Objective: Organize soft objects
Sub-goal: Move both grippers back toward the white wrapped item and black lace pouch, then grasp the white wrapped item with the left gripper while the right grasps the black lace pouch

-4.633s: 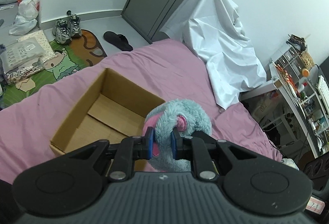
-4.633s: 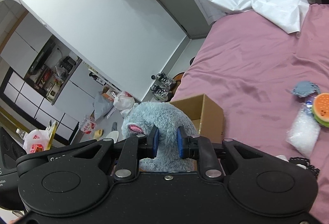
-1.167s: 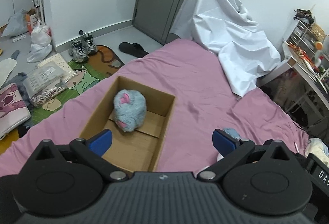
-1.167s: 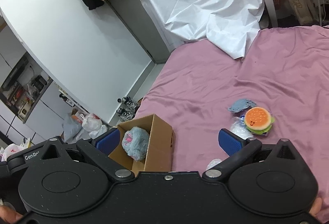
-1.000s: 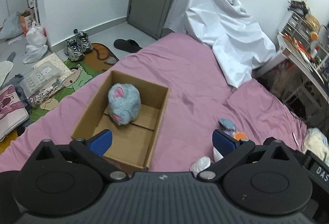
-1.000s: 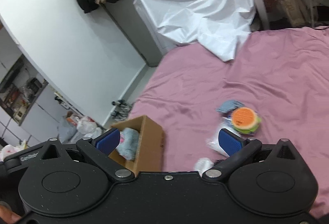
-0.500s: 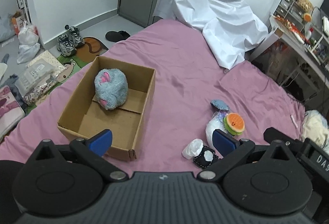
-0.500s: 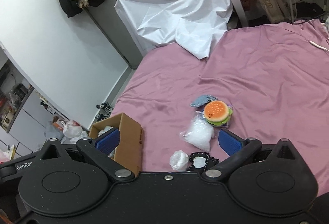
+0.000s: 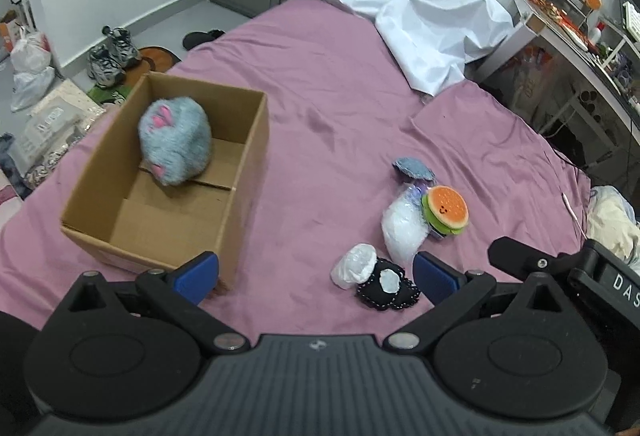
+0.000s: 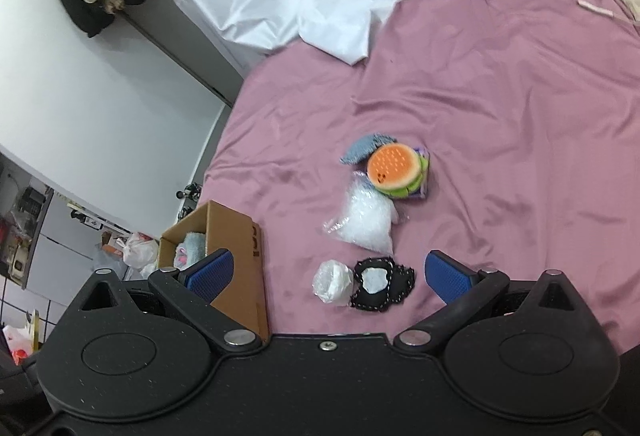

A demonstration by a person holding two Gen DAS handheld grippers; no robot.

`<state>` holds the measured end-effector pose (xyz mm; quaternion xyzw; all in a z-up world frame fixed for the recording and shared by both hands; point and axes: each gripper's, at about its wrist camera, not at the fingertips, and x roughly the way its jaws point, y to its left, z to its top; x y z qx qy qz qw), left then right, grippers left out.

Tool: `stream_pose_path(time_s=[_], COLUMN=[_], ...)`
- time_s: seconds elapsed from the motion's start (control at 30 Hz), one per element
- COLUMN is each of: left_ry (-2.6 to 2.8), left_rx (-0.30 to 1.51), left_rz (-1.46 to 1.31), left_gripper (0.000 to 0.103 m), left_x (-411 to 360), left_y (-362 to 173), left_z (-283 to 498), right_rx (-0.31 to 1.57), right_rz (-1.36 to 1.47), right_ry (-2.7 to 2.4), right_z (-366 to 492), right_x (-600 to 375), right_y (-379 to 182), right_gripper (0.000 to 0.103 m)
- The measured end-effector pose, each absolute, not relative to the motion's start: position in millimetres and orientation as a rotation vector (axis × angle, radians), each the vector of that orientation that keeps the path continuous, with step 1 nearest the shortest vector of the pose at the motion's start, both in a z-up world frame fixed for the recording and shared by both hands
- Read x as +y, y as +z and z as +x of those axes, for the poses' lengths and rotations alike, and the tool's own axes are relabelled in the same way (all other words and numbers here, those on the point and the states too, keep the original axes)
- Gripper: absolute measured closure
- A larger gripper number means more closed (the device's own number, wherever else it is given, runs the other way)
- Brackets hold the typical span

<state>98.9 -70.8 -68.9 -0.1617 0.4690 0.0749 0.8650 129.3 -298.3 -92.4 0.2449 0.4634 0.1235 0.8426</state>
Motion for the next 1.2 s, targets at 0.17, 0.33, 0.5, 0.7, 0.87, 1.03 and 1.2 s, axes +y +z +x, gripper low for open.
stream_pose_path(time_s=[0.17,0.33,0.5,0.7,0.87,1.03,1.2], left_ry=[0.129,0.103,0.079,0.074,0.059,0.062,0.058], left_rx=[1.005,1.020,1.019,1.054,1.076,1.095,1.102], left_rz=[-0.358,-0.387,-0.418,-0.476,-0.500,-0.526,-0.543], left_gripper=[0.002,0.003,0.013,0.038,0.045,0.050,0.051], left_x=[-75,-80,-84,-85,-88,-90,-91], left_y=[-85,-102,-114,-135,-151,-165,-174], left_z=[109,118,128,139,146,155,162], right_rx=[1.017,1.041,1.060,1.146,1.219,1.270,1.301], right_rz=[0.535,0.561,0.567,0.639,0.721,0.787,0.778], right_ry=[0.193,0.141,0.116,0.104,0.072,0.044,0.019], right_z=[134,138,143,153,158,161,167], right_x=[-304,-310,-310,-311,-314,-315,-310], right_y=[-102,-113,-121,-143,-161,-178,-187], right_gripper=[0.000,0.000,0.004,0.027,0.044,0.061,0.062])
